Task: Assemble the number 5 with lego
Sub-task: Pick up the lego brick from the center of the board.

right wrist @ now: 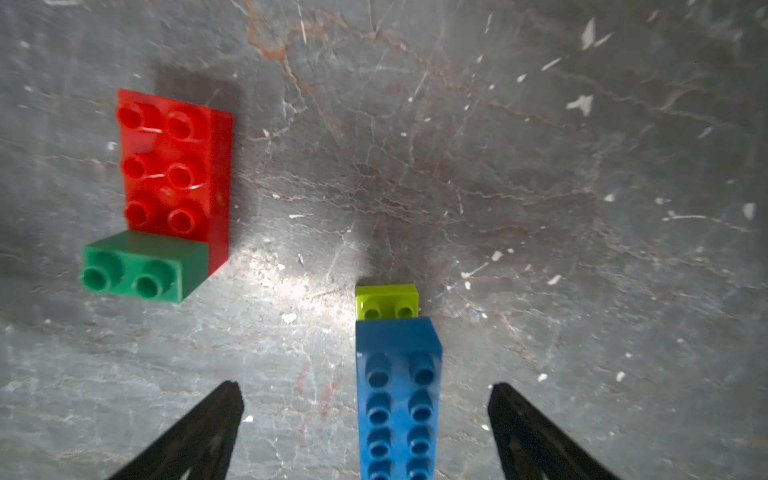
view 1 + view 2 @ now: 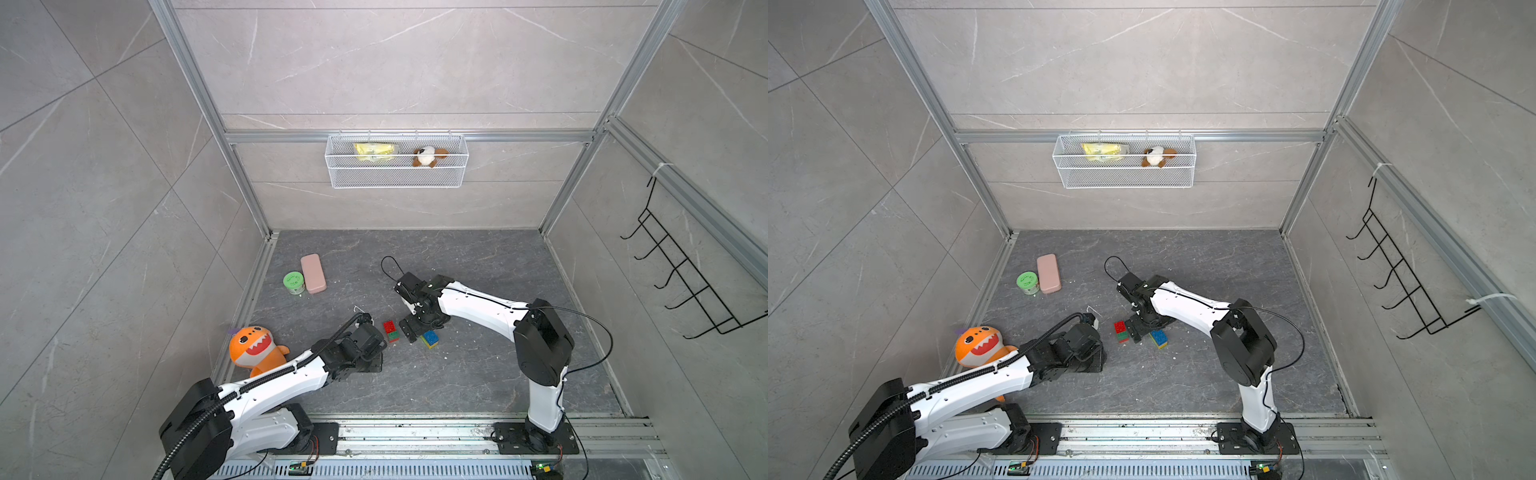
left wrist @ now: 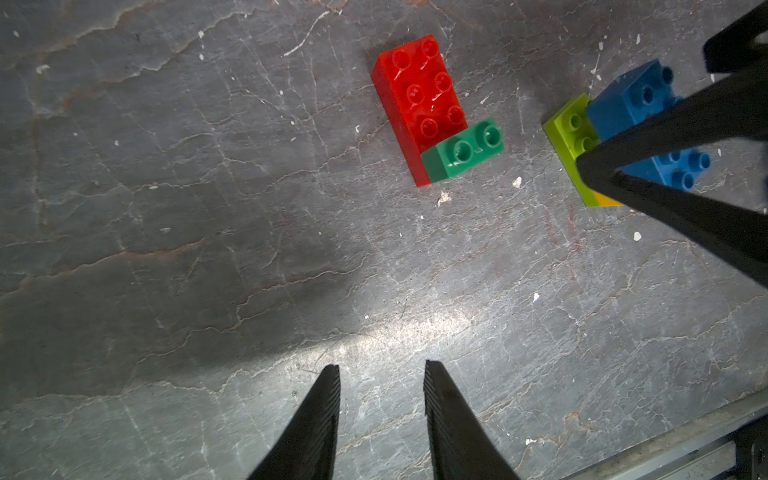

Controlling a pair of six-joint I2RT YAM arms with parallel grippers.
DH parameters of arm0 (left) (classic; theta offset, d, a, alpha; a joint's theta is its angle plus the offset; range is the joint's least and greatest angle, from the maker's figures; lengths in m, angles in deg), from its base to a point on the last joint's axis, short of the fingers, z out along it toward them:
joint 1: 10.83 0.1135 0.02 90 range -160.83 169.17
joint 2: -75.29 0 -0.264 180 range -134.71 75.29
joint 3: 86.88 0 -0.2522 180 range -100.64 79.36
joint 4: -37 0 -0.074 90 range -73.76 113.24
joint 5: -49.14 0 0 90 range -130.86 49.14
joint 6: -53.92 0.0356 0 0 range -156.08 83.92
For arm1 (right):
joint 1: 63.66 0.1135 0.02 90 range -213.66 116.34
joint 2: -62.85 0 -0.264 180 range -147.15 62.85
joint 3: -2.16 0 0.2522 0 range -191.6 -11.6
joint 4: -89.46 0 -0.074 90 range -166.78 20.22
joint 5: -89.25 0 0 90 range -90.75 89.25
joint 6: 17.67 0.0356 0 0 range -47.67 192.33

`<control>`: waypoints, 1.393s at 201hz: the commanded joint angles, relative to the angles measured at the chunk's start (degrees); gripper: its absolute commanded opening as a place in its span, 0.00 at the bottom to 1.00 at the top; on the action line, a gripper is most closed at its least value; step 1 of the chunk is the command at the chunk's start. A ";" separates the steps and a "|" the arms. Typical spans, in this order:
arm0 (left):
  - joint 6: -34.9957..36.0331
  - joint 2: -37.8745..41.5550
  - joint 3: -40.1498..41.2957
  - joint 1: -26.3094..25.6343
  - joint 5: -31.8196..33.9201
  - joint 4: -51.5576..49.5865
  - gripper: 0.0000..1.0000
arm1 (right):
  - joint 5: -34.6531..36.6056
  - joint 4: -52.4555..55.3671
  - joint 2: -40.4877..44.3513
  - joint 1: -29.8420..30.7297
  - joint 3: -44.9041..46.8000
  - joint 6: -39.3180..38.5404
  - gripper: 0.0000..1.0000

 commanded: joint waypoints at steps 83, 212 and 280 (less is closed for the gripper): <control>-0.41 0.36 0.26 0.43 -0.40 0.43 0.38 | -1.21 -1.04 -6.99 -2.38 -1.15 0.98 0.76; -0.77 0.57 0.98 0.62 -0.70 0.78 0.39 | 0.02 -2.38 -8.61 -2.41 0.50 1.65 0.51; 0.04 -1.49 0.27 0.62 -1.57 0.96 0.39 | -1.11 -2.83 -7.59 -2.47 0.71 1.21 0.37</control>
